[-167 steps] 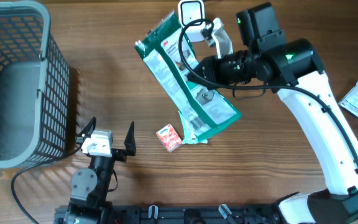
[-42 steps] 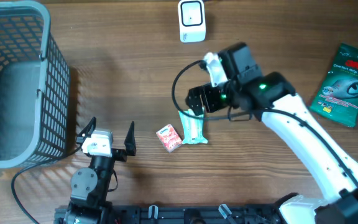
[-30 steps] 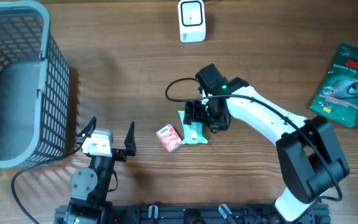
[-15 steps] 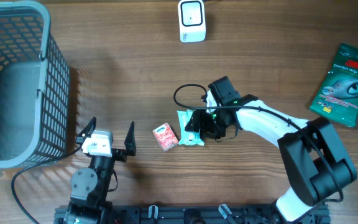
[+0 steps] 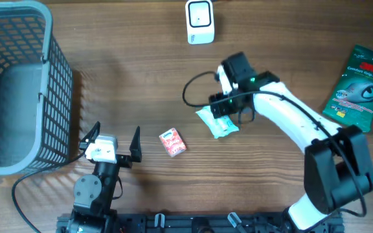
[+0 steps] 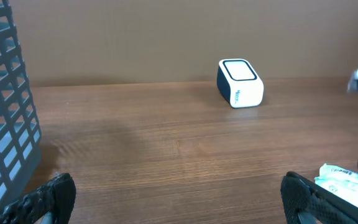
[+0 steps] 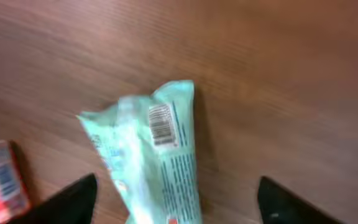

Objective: Scan the item barcode
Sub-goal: 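Reach down and grasp the light-green wet-wipe pack with the right gripper, then lift the wet-wipe pack and turn it in the right gripper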

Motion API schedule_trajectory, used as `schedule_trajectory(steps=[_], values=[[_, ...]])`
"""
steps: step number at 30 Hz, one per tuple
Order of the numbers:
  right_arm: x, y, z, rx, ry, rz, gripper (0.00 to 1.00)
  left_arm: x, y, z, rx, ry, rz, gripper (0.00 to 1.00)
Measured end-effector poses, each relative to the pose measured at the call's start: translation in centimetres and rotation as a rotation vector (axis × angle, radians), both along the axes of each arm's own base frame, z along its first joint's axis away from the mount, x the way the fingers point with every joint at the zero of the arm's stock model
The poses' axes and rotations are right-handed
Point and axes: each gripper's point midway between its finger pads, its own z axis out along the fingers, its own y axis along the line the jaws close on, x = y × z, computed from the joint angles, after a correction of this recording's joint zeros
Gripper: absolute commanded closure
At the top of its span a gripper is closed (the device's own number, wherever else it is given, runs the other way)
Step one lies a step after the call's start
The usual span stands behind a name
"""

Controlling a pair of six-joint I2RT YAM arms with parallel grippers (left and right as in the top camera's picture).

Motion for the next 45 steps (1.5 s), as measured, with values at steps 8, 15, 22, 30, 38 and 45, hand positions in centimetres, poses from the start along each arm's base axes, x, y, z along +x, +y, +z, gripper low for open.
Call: schedule_trajectory(steps=[8,15,22,30,38,45], values=[[-4.2,-2.1,6.8,0.056,0.271,-0.818,0.01,0.0,0.0,0.0,0.000,0.000,0.000,0.00],[-7.1,-2.5,1.0,0.092,0.449,-1.423,0.00,0.0,0.0,0.0,0.000,0.000,0.000,0.00],[-4.9,-1.5,-3.9,0.278,0.318,-1.344,0.03,0.0,0.0,0.0,0.000,0.000,0.000,0.00],[-3.9,-0.1,-3.9,0.427,0.244,-1.287,0.46,0.0,0.0,0.0,0.000,0.001,0.000,0.00],[-3.6,-0.6,-3.9,0.388,0.140,-1.110,0.33,0.0,0.0,0.0,0.000,0.000,0.000,0.00],[-4.2,-1.0,3.1,0.437,-0.046,-0.830,0.00,0.0,0.0,0.0,0.000,0.000,0.000,0.00]])
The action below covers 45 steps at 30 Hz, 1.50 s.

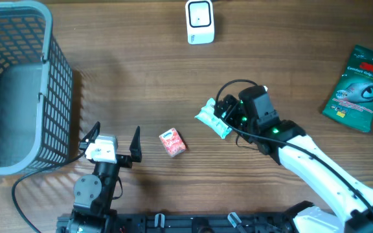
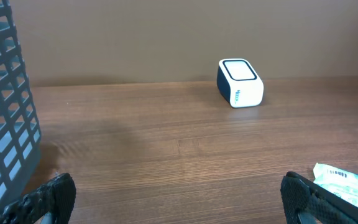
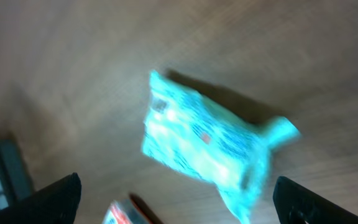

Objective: Scan the item barcode
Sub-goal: 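Lift the wet-wipe pack and turn it in the right gripper, then carry the wet-wipe pack to the scanner and hold it there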

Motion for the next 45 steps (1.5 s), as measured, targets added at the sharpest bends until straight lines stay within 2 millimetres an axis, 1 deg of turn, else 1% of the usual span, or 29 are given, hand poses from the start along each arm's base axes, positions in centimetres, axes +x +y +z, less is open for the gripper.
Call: schedule_trajectory(steps=[2,4,5,6,7,9,11,12,14,17,20,21,23,25,27,29,32,34,35,36,37,38,39,40,42,44,45], values=[[-1.1,-0.5,-1.1,-0.016,0.055,-0.010,0.00,0.0,0.0,0.0,0.000,0.000,0.000,0.00],[-2.3,-1.0,-3.1,0.007,0.102,-0.063,0.00,0.0,0.0,0.0,0.000,0.000,0.000,0.00],[-3.2,-1.4,-4.6,0.028,0.129,-0.108,0.00,0.0,0.0,0.0,0.000,0.000,0.000,0.00],[-3.8,-1.6,-5.6,0.044,0.144,-0.136,0.00,0.0,0.0,0.0,0.000,0.000,0.000,0.00],[-3.3,-1.3,-5.5,0.106,0.094,-0.168,0.01,0.0,0.0,0.0,0.000,0.000,0.000,0.00],[-2.8,-1.1,-5.5,0.165,0.055,-0.204,0.01,0.0,0.0,0.0,0.000,0.000,0.000,0.00],[-2.7,-1.1,-5.6,0.199,0.050,-0.235,0.02,0.0,0.0,0.0,0.000,0.001,0.000,0.00],[-2.7,-1.1,-5.6,0.206,0.049,-0.247,0.05,0.0,0.0,0.0,0.000,0.000,0.000,0.00],[-2.7,-1.2,-5.7,0.215,0.055,-0.268,0.21,0.0,0.0,0.0,0.000,0.000,0.000,0.00],[-2.7,-1.3,-6.1,0.217,0.059,-0.284,0.22,0.0,0.0,0.0,0.000,0.000,0.000,0.00],[-1.5,-0.6,-6.3,0.248,0.030,-0.282,0.22,0.0,0.0,0.0,0.000,0.001,0.000,0.00],[-1.0,-0.2,-6.2,0.264,0.016,-0.275,0.24,0.0,0.0,0.0,0.000,0.000,0.000,0.00],[-0.2,0.5,-6.3,0.287,0.004,-0.261,0.45,0.0,0.0,0.0,0.000,0.000,0.000,0.00],[-0.3,0.6,-6.7,0.291,0.019,-0.258,0.68,0.0,0.0,0.0,0.000,0.000,0.000,0.00],[-0.8,0.5,-7.5,0.281,0.047,-0.256,0.83,0.0,0.0,0.0,0.000,0.000,0.000,0.00],[-1.0,0.7,-7.5,0.286,0.052,-0.250,0.95,0.0,0.0,0.0,0.000,0.000,0.000,0.00],[-1.1,0.7,-7.2,0.282,0.043,-0.232,0.95,0.0,0.0,0.0,0.000,0.000,0.000,0.00],[-1.6,0.5,-6.3,0.259,0.000,-0.172,0.96,0.0,0.0,0.0,0.000,0.000,0.000,0.00],[-1.8,0.5,-5.4,0.243,-0.040,-0.119,0.96,0.0,0.0,0.0,0.000,0.000,0.000,0.00],[-1.7,0.9,-4.1,0.241,-0.093,-0.058,0.96,0.0,0.0,0.0,0.000,0.000,0.000,0.00],[-1.7,1.5,-2.2,0.245,-0.166,0.024,0.96,0.0,0.0,0.0,0.000,0.000,0.000,0.00],[-1.8,2.6,0.9,0.264,-0.285,0.155,0.96,0.0,0.0,0.0,0.000,0.000,0.000,0.00],[-2.4,3.6,3.3,0.284,-0.368,0.266,0.96,0.0,0.0,0.0,0.000,0.000,0.000,0.00],[-3.3,4.5,5.6,0.305,-0.452,0.384,0.96,0.0,0.0,0.0,0.000,0.000,0.000,0.00],[-7.1,6.1,9.1,0.361,-0.573,0.646,0.96,0.0,0.0,0.0,0.000,0.000,0.000,0.00],[-10.3,6.5,10.3,0.401,-0.612,0.805,0.96,0.0,0.0,0.0,0.000,0.000,0.000,0.00],[-11.0,6.6,10.5,0.410,-0.617,0.840,0.96,0.0,0.0,0.0,0.000,0.001,0.000,0.00]])
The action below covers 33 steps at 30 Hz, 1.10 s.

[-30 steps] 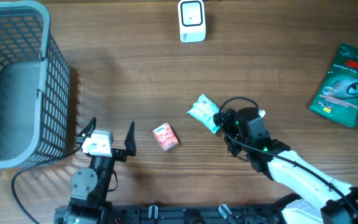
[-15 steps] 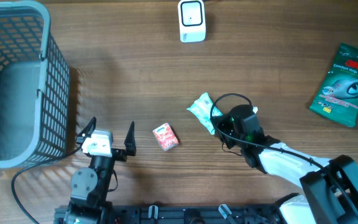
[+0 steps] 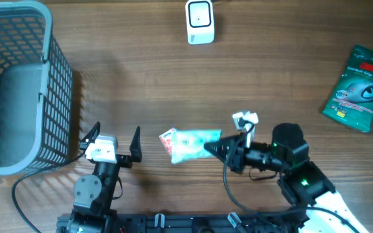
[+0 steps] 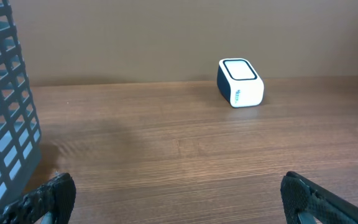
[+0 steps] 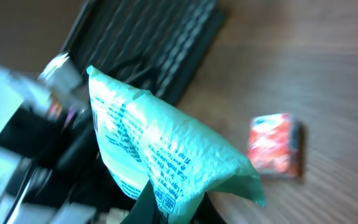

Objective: Scan the item barcode
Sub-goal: 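Carry the wet-wipe pack to the scanner and hold it there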

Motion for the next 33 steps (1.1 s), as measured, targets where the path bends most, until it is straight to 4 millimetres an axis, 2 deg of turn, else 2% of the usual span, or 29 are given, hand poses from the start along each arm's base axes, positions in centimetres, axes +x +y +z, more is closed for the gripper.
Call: schedule_trajectory(steps=[2,7,12,15,18,21,23,24,25,27,28,30,31,33], values=[[-1.3,0.1,0.2,0.005,-0.013,0.060,0.96,0.0,0.0,0.0,0.000,0.000,0.000,0.00],[-1.8,0.2,0.4,0.014,-0.015,0.091,0.96,0.0,0.0,0.0,0.000,0.000,0.000,0.00],[-1.6,0.1,0.3,0.042,0.124,0.035,0.96,0.0,0.0,0.0,0.000,0.000,0.000,0.00],[-1.4,0.1,0.4,0.032,0.075,0.039,0.95,0.0,0.0,0.0,0.000,0.000,0.000,0.00],[0.1,-0.3,-0.2,-0.007,0.044,-0.033,0.95,0.0,0.0,0.0,0.000,0.000,0.000,0.00],[3.8,-0.5,0.2,-0.094,0.025,-0.145,0.95,0.0,0.0,0.0,0.000,-0.001,0.000,0.00],[7.1,-0.6,1.2,-0.189,-0.001,-0.223,0.95,0.0,0.0,0.0,0.000,0.000,0.000,0.00],[10.9,-1.0,1.9,-0.285,-0.052,-0.315,0.95,0.0,0.0,0.0,0.000,0.000,0.000,0.00],[13.4,-1.5,2.1,-0.350,-0.088,-0.383,0.95,0.0,0.0,0.0,0.000,0.000,0.000,0.00],[19.4,-3.0,1.4,-0.516,-0.196,-0.549,0.95,0.0,0.0,0.0,0.000,-0.001,0.000,0.00],[21.8,-3.7,0.9,-0.585,-0.241,-0.615,0.95,0.0,0.0,0.0,0.000,0.000,0.000,0.00],[25.5,-5.0,-0.1,-0.707,-0.357,-0.716,0.95,0.0,0.0,0.0,0.000,0.000,0.000,0.00],[28.6,-6.0,-0.6,-0.810,-0.494,-0.797,0.95,0.0,0.0,0.0,0.000,0.001,-0.001,0.00],[30.6,-7.0,0.0,-0.880,-0.628,-0.896,0.96,0.0,0.0,0.0,0.000,0.002,-0.002,0.00]])
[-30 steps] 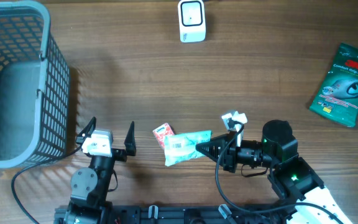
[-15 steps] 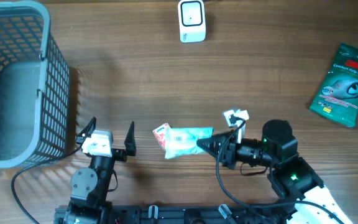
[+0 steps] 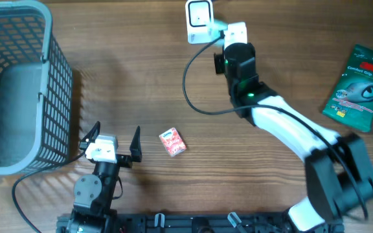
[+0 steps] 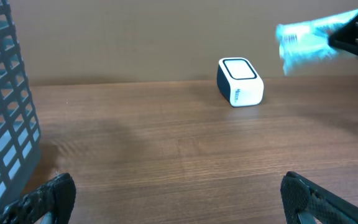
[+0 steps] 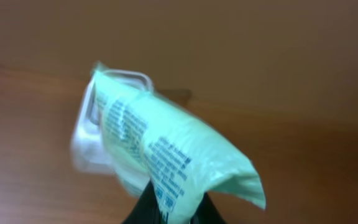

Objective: Scan the item barcode
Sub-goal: 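Carry the wet-wipe pack to the scanner and hold it there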

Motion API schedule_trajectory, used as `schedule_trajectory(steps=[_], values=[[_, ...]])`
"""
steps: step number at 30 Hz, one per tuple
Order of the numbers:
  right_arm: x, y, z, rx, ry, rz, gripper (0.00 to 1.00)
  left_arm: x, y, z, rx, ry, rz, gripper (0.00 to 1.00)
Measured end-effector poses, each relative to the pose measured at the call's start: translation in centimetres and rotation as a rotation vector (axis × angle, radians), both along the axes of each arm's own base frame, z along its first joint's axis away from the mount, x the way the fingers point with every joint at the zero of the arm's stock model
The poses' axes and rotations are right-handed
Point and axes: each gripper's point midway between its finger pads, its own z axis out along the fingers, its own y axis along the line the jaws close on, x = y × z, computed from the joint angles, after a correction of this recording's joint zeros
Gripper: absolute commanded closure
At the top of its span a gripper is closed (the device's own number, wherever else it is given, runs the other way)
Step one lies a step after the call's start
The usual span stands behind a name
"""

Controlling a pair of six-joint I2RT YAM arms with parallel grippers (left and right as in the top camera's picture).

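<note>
The mint-green packet (image 5: pixel 166 155) is held up in the air, pinched at its lower end by my shut right gripper (image 5: pixel 166 208). It hangs just in front of the white scanner (image 5: pixel 98 130), which is blurred behind it. From overhead the right gripper (image 3: pixel 222 29) is at the far edge of the table, right beside the scanner (image 3: pixel 199 21). The left wrist view shows the packet (image 4: pixel 306 37) in the air to the right of and above the scanner (image 4: pixel 240 82). My left gripper (image 3: pixel 115 133) rests open near the front edge, holding nothing.
A grey wire basket (image 3: pixel 18 84) stands at the left. A small red packet (image 3: pixel 173 142) lies on the table to the right of the left gripper. A dark green glove package (image 3: pixel 361 77) lies at the far right.
My right gripper has moved with the mint packet from near the front of the table, over the red packet, to the far edge right by the scanner. The left arm has not moved.
The mint packet lay on the table mid-right with my open right gripper over it. Then the gripper was lower and nearer, still open around it. Then it was shut on the packet, lifted near the front. Now the packet is at the scanner.
</note>
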Motion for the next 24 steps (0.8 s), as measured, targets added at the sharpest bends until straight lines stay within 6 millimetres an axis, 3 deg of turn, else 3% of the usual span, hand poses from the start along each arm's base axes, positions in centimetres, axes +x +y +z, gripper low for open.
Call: schedule_trajectory(steps=[4,9,15,17,22,24], values=[[2.0,-1.0,-0.2,-0.240,-0.119,-0.084,0.95,0.0,0.0,0.0,0.000,0.001,0.001,0.00],[4.4,0.0,-2.7,-0.479,-0.090,-0.061,0.95,0.0,0.0,0.0,0.000,0.001,0.001,0.00],[7.5,2.6,0.0,-0.688,-0.165,-0.013,0.95,0.0,0.0,0.0,0.000,0.001,0.001,0.00],[8.2,3.7,-1.0,-0.813,-0.168,0.034,0.95,0.0,0.0,0.0,0.000,0.001,0.001,0.00],[8.5,6.2,-6.7,-1.127,-0.140,0.160,0.95,0.0,0.0,0.0,0.000,0.001,0.001,0.00],[8.7,6.6,-6.7,-1.187,-0.155,0.159,0.96,0.0,0.0,0.0,0.000,0.001,0.001,0.00]])
